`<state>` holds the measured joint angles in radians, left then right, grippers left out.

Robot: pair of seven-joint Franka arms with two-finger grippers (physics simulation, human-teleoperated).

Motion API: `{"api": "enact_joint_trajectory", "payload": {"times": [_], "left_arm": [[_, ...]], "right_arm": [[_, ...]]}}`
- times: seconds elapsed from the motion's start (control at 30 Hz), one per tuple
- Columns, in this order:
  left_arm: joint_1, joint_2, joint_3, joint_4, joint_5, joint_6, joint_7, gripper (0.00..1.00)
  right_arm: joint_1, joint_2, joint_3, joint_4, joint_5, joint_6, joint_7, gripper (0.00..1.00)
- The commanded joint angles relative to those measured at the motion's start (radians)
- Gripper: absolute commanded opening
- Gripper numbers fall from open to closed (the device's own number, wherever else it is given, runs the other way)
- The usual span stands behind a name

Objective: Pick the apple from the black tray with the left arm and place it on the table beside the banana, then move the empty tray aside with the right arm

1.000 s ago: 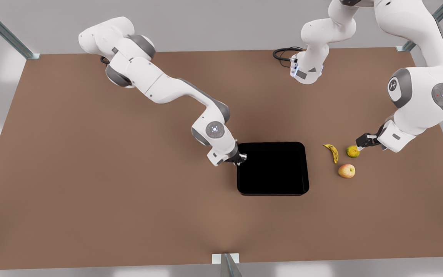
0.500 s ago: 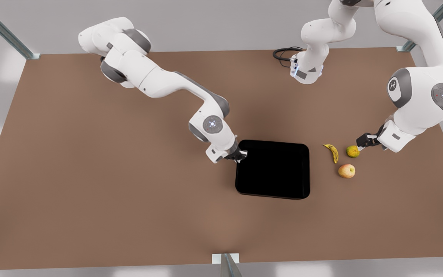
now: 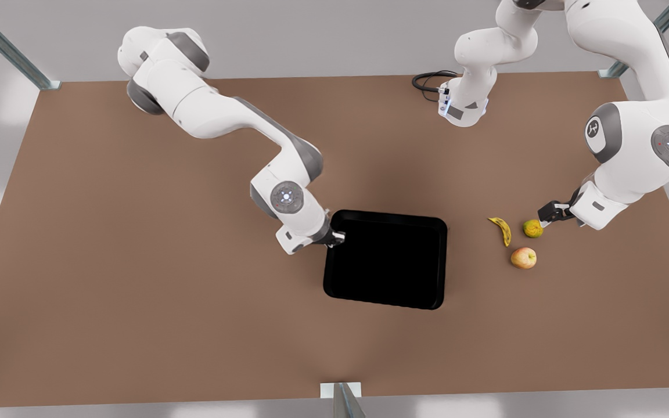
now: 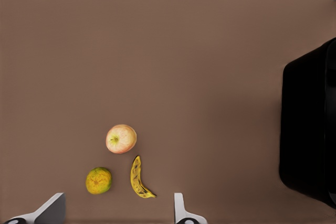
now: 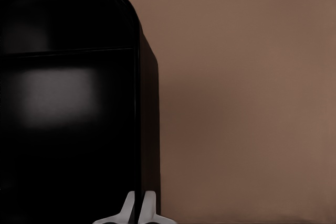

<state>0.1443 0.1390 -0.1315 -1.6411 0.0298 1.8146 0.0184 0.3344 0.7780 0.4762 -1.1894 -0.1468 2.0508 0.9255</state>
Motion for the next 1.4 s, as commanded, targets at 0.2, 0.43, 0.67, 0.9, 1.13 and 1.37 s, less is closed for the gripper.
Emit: {"api": "enact_joint_trajectory", "payload": {"times": [0.2, 0.43, 0.67, 0.9, 1.13, 1.37], "left_arm": [[0.001, -0.001, 0.001, 0.001, 0.001, 0.0, 0.002, 1.0], [0.001, 0.002, 0.001, 0.001, 0.001, 0.0, 0.002, 1.0], [0.001, 0.002, 0.001, 0.001, 0.001, 0.0, 0.002, 1.0], [0.0, 0.004, 0.001, 0.001, 0.001, 0.0, 0.002, 1.0], [0.0, 0.007, 0.001, 0.001, 0.001, 0.0, 0.003, 1.0], [-0.003, 0.057, 0.0, 0.081, -0.002, -0.001, -0.002, 1.0]], "right_arm": [[-0.117, -0.092, -0.016, 0.002, 0.067, -0.325, -0.482, 0.17], [-0.161, -0.149, -0.191, 0.028, 0.067, -0.488, -0.81, 0.17], [-0.158, -0.128, -0.412, 0.03, 0.066, -0.436, -1.145, 0.17], [-0.158, -0.066, -0.455, 0.028, 0.061, -0.342, -1.225, 0.2], [-0.147, -0.101, -0.452, 0.028, 0.062, -0.296, -1.202, 1.0], [-0.133, -0.347, -0.436, 0.028, 0.064, -0.405, -1.199, 1.0]]}}
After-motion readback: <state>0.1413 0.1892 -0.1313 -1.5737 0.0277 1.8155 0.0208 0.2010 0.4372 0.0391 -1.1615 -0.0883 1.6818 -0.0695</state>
